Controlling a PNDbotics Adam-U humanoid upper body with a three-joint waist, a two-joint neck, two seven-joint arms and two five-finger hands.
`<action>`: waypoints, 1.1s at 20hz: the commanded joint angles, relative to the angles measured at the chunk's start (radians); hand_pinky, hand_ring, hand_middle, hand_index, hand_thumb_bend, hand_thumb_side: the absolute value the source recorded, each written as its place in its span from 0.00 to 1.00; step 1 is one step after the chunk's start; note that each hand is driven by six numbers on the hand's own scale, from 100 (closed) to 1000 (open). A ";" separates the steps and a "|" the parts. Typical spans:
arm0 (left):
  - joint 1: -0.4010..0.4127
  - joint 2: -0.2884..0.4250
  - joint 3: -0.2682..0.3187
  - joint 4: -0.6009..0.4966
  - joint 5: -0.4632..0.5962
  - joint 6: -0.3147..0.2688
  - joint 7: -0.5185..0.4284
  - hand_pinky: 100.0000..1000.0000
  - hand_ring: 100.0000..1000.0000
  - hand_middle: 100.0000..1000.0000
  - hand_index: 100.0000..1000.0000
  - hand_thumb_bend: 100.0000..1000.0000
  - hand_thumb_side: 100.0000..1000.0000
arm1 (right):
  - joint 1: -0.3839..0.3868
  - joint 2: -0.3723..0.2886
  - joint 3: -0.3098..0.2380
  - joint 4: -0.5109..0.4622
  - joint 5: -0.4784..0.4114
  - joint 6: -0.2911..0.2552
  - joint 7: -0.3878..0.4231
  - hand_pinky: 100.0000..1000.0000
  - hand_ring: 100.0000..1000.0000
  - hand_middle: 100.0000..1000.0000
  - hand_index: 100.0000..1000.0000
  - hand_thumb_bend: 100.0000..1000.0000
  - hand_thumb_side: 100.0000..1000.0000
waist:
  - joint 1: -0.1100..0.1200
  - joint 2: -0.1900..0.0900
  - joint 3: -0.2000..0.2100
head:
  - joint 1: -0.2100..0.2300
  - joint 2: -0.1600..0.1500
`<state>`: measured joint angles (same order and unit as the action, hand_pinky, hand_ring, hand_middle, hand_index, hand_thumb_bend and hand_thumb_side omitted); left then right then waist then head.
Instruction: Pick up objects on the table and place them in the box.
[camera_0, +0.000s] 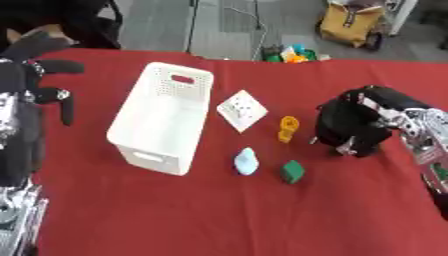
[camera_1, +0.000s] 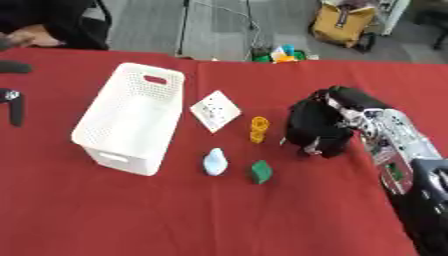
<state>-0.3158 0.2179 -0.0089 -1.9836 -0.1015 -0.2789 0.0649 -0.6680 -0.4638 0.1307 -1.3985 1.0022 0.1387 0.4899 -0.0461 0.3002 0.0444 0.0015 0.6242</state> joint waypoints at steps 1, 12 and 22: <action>-0.006 0.012 0.000 -0.016 0.002 0.001 0.000 0.06 0.62 0.72 0.86 0.00 1.00 | -0.013 -0.039 -0.004 -0.038 -0.014 0.002 -0.006 0.04 0.29 0.34 0.52 0.48 0.26 | -0.001 -0.025 -0.001 | 0.004 0.006; -0.005 0.014 0.000 -0.016 0.001 0.002 0.001 0.06 0.62 0.72 0.85 0.00 1.00 | -0.030 -0.079 -0.001 -0.138 -0.066 -0.005 0.023 0.00 0.27 0.31 0.48 0.48 0.24 | -0.009 -0.032 -0.002 | 0.003 0.011; -0.005 0.018 -0.001 -0.016 0.001 0.002 0.000 0.06 0.62 0.72 0.85 0.00 1.00 | -0.079 -0.132 0.009 -0.231 -0.133 -0.007 0.045 0.00 0.24 0.28 0.46 0.46 0.28 | -0.016 -0.038 0.000 | -0.007 0.021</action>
<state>-0.3151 0.2183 -0.0089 -1.9836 -0.1015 -0.2770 0.0666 -0.7250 -0.5541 0.1437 -1.5963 0.8831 0.1327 0.5304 -0.0643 0.2872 0.0438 -0.0033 0.6383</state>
